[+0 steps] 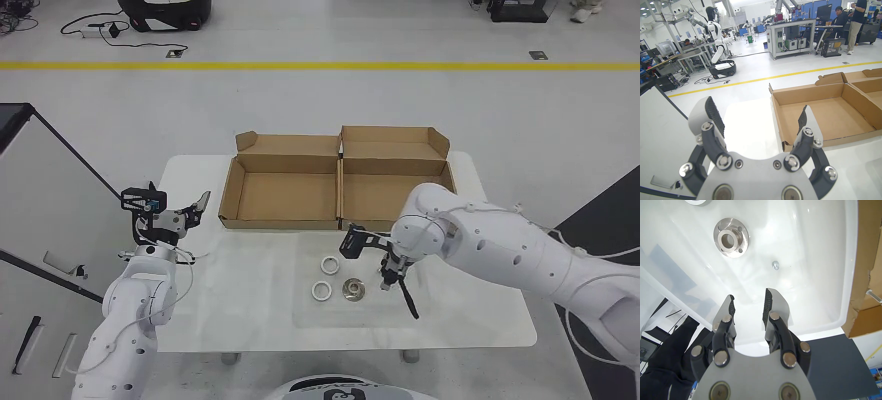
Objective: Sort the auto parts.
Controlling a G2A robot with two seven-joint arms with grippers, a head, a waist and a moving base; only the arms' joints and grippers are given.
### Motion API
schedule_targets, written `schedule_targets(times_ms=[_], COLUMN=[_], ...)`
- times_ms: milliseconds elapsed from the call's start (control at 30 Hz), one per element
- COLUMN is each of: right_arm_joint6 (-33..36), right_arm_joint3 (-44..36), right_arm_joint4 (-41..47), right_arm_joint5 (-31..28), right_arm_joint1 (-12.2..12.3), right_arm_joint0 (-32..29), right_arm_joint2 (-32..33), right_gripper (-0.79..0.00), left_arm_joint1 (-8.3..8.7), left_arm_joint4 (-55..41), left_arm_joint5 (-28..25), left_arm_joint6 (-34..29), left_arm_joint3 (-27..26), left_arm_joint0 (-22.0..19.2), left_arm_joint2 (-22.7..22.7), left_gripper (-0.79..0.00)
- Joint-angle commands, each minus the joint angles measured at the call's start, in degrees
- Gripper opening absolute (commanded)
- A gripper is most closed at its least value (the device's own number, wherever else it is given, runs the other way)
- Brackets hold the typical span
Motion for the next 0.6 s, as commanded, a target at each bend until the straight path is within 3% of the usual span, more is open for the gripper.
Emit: schedule_targets(times_ms=[0,567], right_arm_joint6=[-0.1,-0.8], right_arm_joint3=[0.8,7.0], right_arm_joint4=[-0.3,-1.4], right_arm_joint5=[-0.2,-2.5], right_arm_joint1=[-0.5,-4.1], right_arm_joint0=[-0.1,-1.4], right_arm_joint2=[-0.1,-0.7], right_gripper=[-0.434,-0.44], left_arm_joint1=[0.0,0.0], left_arm_joint4=[0.0,0.0], left_arm_joint5=[0.0,0.0], left_arm_joint6=[0.0,0.0], left_arm_joint3=[0.0,0.0], left_arm_joint0=[0.0,0.0], left_arm_joint2=[0.0,0.0], left_gripper=[0.0,0.0])
